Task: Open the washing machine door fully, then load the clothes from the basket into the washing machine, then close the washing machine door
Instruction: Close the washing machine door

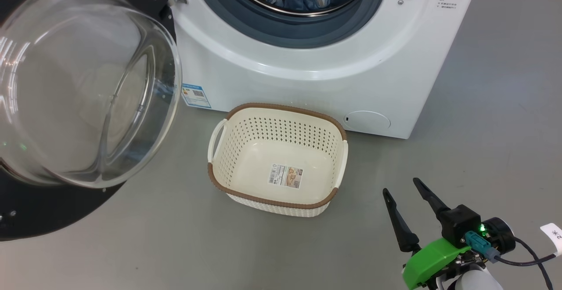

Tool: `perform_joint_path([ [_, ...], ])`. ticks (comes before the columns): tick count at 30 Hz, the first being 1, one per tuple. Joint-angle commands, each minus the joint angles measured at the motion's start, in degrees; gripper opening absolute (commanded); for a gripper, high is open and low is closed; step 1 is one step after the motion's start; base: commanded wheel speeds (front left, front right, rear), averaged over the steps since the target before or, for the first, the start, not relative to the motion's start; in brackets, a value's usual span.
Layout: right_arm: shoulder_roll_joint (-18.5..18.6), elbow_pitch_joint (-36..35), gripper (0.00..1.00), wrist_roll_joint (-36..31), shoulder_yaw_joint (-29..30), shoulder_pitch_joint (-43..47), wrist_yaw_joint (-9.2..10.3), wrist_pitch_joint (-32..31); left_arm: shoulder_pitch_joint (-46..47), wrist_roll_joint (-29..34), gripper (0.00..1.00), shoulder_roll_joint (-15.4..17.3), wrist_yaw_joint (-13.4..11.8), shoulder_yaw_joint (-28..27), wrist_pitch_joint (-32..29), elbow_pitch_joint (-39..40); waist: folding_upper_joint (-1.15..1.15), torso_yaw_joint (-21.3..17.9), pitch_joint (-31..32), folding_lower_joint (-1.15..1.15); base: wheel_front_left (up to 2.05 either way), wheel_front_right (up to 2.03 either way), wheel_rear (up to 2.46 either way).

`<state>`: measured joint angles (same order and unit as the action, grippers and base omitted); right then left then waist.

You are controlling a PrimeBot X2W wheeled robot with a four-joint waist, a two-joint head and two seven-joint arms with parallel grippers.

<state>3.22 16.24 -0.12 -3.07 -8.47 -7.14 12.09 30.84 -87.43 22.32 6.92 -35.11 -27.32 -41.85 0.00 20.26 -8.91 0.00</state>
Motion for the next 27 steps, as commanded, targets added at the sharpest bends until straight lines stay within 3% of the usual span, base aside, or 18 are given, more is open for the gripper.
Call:
perform_joint_path([
  [1, -0.35, -1.34, 1.0, 0.71, -1.49, -1.15, -0.35, 0.01, -0.58, -0.48, 0.0, 2.56, 0.22, -0.27, -1.97, 1.92, 0.0, 0.06, 0.08, 0.0, 0.0, 0.0, 0.0],
  [12, -0.35, -0.91, 1.0, 1.6, -1.76, -0.94, -0.35, -0.03, -3.76, -2.42, 0.0, 1.19, -0.56, 0.46, -8.19, 5.64, 0.0, 0.3, 0.42, 0.0, 0.0, 0.0, 0.0],
  [27, -0.35, 0.65, 1.0, 4.06, -2.92, -0.98, -0.35, 0.38, -10.04, -3.57, 0.0, -3.18, -0.65, 2.76, -14.67, 13.89, 0.0, 0.52, 1.26, 0.0, 0.0, 0.0, 0.0],
])
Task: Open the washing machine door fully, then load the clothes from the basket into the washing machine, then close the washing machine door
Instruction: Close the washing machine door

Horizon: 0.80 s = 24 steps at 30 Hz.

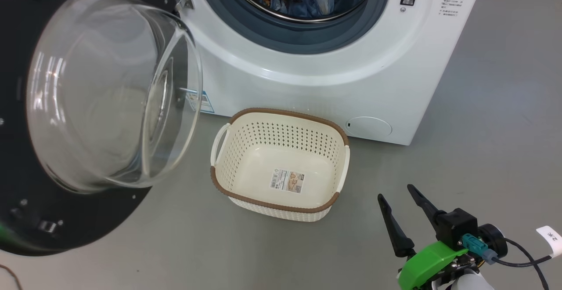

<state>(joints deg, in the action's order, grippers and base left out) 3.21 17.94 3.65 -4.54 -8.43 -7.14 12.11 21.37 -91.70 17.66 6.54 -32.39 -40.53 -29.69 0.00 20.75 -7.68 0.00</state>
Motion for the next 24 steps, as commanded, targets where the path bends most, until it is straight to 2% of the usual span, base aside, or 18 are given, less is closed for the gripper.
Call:
perform_joint_path([
  [1, -0.34, -0.9, 1.0, 0.36, -1.47, -1.05, -0.35, 0.39, -1.04, 0.61, 0.0, 0.98, -0.28, 0.32, -1.88, 2.27, 0.0, 0.04, 0.09, 0.0, 0.0, 0.0, 0.0],
  [12, -0.34, 0.15, 1.0, 1.47, -1.8, -1.0, -0.35, 1.07, -5.16, -2.01, 0.0, -4.83, -0.58, 2.66, -6.72, 9.03, 0.0, -1.08, 0.39, 0.0, 0.0, 0.0, 0.0],
  [24, -0.34, 1.22, 1.0, 2.77, -2.37, -1.33, -0.35, 1.64, -7.85, -3.95, 0.0, -9.65, -1.41, 5.45, -10.14, 19.71, 0.0, -4.39, 0.18, 0.0, 0.0, 0.0, 0.0],
])
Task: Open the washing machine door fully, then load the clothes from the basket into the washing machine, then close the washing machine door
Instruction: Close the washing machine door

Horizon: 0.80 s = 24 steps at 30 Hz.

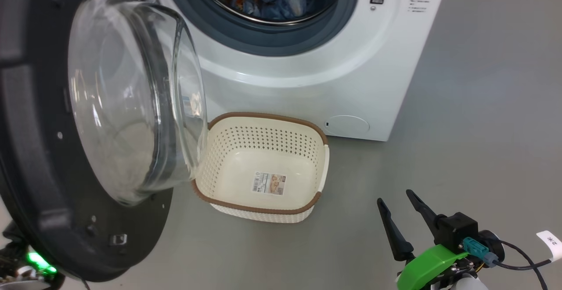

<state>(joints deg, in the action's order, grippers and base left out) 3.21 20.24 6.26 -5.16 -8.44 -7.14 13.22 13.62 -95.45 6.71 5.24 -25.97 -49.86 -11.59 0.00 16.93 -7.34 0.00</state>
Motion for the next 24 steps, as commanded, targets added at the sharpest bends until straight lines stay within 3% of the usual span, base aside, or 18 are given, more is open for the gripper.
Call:
perform_joint_path([
  [1, -0.34, -1.02, 1.0, 0.35, -1.7, -1.37, -0.35, 0.6, -0.44, -0.21, 0.0, 0.8, -0.17, -0.7, -0.83, 2.59, 0.0, -1.01, -0.17, 0.0, 0.0, 0.0, 0.0],
  [13, -0.34, 0.39, 1.0, 2.07, -1.84, -1.6, -0.35, 1.48, -4.72, 0.0, 0.0, -2.81, -1.44, 5.27, -1.56, 12.63, 0.0, -8.25, 0.02, 0.0, 0.0, 0.0, 0.0],
  [24, -0.34, 0.62, 1.0, 2.13, -2.39, -2.57, -0.35, 1.72, -3.66, -1.47, 0.0, -3.65, -1.73, 10.4, 0.81, 13.68, 0.0, -15.48, -0.74, 0.0, 0.0, 0.0, 0.0],
])
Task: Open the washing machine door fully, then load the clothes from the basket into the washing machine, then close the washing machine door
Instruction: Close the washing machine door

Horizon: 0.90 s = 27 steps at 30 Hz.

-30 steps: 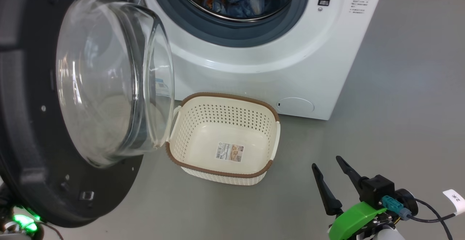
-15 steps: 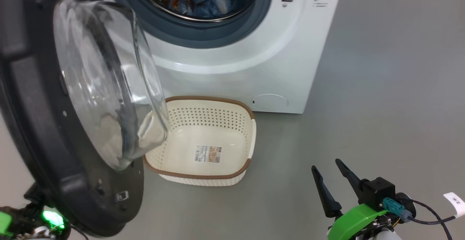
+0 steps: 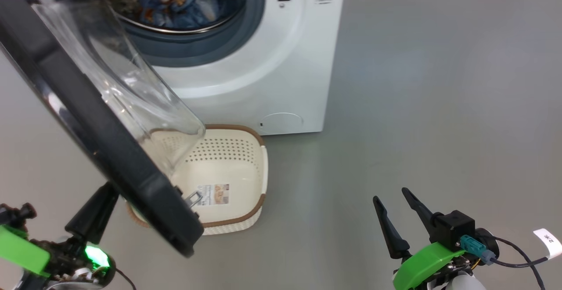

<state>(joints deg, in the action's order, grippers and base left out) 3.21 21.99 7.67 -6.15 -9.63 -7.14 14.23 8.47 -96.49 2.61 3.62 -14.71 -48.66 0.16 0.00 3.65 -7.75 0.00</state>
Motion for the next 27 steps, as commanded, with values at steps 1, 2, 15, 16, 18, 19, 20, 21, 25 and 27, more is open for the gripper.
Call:
perform_joint_path([
  [1, -0.34, -1.16, 1.0, 0.75, -1.47, -1.42, -0.35, 0.72, 1.71, -0.63, 0.0, 0.42, -0.02, -0.37, 0.04, 1.8, 0.0, -2.94, -0.38, 0.0, 0.0, 0.0, 0.0],
  [2, -0.34, -1.2, 1.0, 0.75, -1.53, -1.47, -0.35, 0.73, 1.95, -0.77, 0.0, 0.39, 0.11, 0.03, 0.6, 1.67, 0.0, -3.69, -0.45, 0.0, 0.0, 0.0, 0.0],
  [15, -0.34, -2.82, 1.0, 1.48, -1.27, -2.12, -0.35, 0.76, 7.47, -1.14, 0.0, 0.35, 0.94, 1.26, 5.07, -0.35, 0.0, -12.19, -3.08, 0.0, 0.0, 0.0, 0.0],
  [16, -0.34, -2.82, 1.0, 1.48, -1.27, -2.12, -0.35, 0.76, 7.47, -1.14, 0.0, 0.35, 0.94, 1.26, 5.07, -0.35, 0.0, -12.19, -3.08, 0.0, 0.0, 0.0, 0.0],
  [18, -0.34, -3.08, 1.0, 1.63, -1.2, -2.29, -0.35, 0.76, 8.7, -0.93, 0.0, 0.39, 0.94, 1.02, 5.66, -0.92, 0.0, -13.44, -3.65, 0.0, 0.0, 0.0, 0.0],
  [19, -0.34, -3.24, 1.0, 1.76, -1.21, -2.35, -0.35, 0.76, 9.3, -0.75, 0.0, 0.47, 0.97, 0.89, 5.97, -1.25, 0.0, -14.06, -3.9, 0.0, 0.0, 0.0, 0.0],
  [20, -0.34, -3.39, 1.0, 1.89, -1.18, -2.39, -0.35, 0.76, 9.92, -0.59, 0.0, 0.55, 1.01, 0.72, 6.3, -1.58, 0.0, -14.64, -4.15, 0.0, 0.0, 0.0, 0.0],
  [21, -0.34, -3.51, 1.0, 2.01, -1.13, -2.47, -0.35, 0.76, 10.45, -0.47, 0.0, 0.57, 1.06, 0.56, 6.62, -1.89, 0.0, -15.18, -4.4, 0.0, 0.0, 0.0, 0.0],
  [25, -0.34, -3.84, 1.0, 2.45, -1.17, -2.71, -0.35, 0.76, 12.35, 0.35, 0.0, 0.93, 1.36, -0.14, 7.98, -3.07, 0.0, -16.96, -5.22, 0.0, 0.0, 0.0, 0.0],
  [27, -0.34, -4.01, 1.0, 2.72, -1.29, -2.71, -0.35, 0.76, 13.05, 0.62, 0.0, 1.12, 1.53, -0.38, 8.35, -3.66, 0.0, -17.53, -5.45, 0.0, 0.0, 0.0, 0.0],
])
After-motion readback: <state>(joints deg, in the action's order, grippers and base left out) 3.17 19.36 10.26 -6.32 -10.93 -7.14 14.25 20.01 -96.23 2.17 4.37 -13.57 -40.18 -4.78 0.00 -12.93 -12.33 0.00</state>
